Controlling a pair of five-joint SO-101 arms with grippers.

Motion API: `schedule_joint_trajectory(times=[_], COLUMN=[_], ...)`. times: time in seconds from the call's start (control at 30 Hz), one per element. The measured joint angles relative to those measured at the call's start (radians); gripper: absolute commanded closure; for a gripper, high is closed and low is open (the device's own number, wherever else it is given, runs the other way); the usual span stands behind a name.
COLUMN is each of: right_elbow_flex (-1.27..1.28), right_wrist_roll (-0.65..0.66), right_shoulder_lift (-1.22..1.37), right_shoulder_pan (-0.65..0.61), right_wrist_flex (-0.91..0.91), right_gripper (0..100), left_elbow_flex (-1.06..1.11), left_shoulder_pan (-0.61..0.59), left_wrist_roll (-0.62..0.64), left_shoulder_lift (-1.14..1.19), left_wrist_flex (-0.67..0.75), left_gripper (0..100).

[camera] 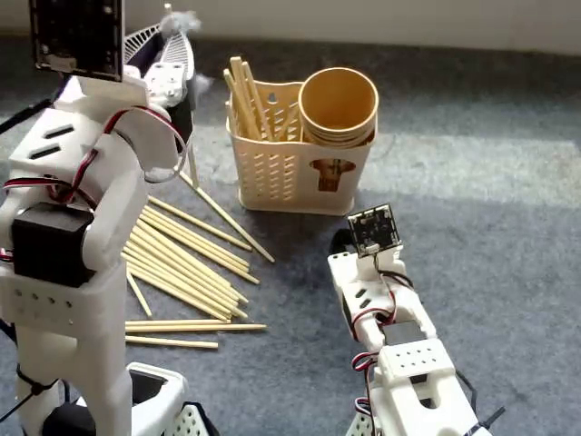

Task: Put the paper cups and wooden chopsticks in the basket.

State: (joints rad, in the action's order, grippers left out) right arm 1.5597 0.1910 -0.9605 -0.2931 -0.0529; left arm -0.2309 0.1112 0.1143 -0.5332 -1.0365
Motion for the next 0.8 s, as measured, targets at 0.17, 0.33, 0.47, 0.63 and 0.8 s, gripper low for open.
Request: schedule_joint_trajectory(times=[0.17,0.33,0.47,0.63,0.8], right_elbow_flex=[0.0,0.0,0.0,0.0,0.0], right_wrist_roll=[0.0,0.0,0.0,0.002,0.003], right_shoulder_lift=[0.0,0.0,0.0,0.0,0.0], right_shoulder_pan=[0.0,0.0,0.0,-0.002,-0.002], right_wrist_flex=[0.0,0.0,0.0,0.0,0.0], right_gripper=[97.5,97.5,97.5,97.5,97.5], left_elbow_flex=[0.0,0.055,0.163,0.281,0.354], left_shoulder_pan=[0.002,0.029,0.06,0.078,0.075], left_wrist_roll=[0.074,0.094,0.094,0.094,0.094], left_shoulder_lift=[0.0,0.0,0.003,0.003,0.005], left_wrist_flex=[0.129,0.27,0.385,0.502,0.543], left_gripper=[99,99,99,99,99])
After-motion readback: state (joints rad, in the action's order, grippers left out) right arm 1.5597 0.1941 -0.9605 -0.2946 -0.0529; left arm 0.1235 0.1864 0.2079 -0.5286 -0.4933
